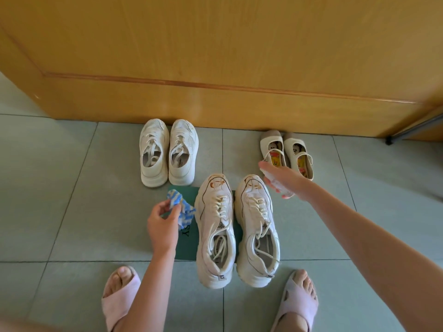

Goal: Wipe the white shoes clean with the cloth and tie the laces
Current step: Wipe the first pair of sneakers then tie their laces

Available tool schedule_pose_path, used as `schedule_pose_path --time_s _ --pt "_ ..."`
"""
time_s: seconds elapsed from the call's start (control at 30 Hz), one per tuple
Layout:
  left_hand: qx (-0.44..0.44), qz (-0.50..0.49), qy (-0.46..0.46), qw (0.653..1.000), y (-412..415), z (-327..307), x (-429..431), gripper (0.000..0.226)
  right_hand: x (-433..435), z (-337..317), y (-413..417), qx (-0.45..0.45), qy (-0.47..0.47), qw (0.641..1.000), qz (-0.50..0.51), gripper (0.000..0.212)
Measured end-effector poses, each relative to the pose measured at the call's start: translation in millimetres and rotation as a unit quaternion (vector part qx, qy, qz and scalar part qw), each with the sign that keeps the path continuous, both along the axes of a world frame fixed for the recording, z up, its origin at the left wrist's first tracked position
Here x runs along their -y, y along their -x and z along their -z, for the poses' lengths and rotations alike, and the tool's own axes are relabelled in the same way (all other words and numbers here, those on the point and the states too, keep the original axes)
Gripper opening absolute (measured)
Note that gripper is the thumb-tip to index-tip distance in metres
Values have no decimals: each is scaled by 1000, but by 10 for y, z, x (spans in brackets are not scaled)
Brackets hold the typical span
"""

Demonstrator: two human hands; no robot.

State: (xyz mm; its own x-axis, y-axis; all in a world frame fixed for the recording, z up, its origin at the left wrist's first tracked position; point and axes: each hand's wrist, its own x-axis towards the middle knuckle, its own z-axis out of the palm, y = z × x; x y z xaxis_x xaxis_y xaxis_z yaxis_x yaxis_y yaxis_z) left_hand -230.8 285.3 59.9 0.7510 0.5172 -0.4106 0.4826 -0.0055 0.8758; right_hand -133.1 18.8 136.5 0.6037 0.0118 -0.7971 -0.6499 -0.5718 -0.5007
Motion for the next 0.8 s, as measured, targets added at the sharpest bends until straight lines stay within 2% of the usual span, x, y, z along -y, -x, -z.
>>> schedule_pose_path --time_s 0.07,0.13,0.27,0.37,0.53,0.8 --pt "-2 -1 3 1000 6 5 4 16 -43 49 -25 43 56 997 -29 50" --pt "-4 1 -2 1000 20 22 9 14 -64 105 -42 88 103 990 -49 54" --pt "-9 1 0 1000 39 32 12 13 -63 207 -28 112 133 984 -42 66" --pt "-11 2 -5 1000 36 29 10 13 -29 250 -57 94 128 987 -23 70" --pt "-14 3 -6 1000 45 13 25 14 30 217 -74 77 154 984 -54 72" --pt "-13 5 -6 1000 68 -23 21 14 -18 329 -84 81 180 978 -65 57"
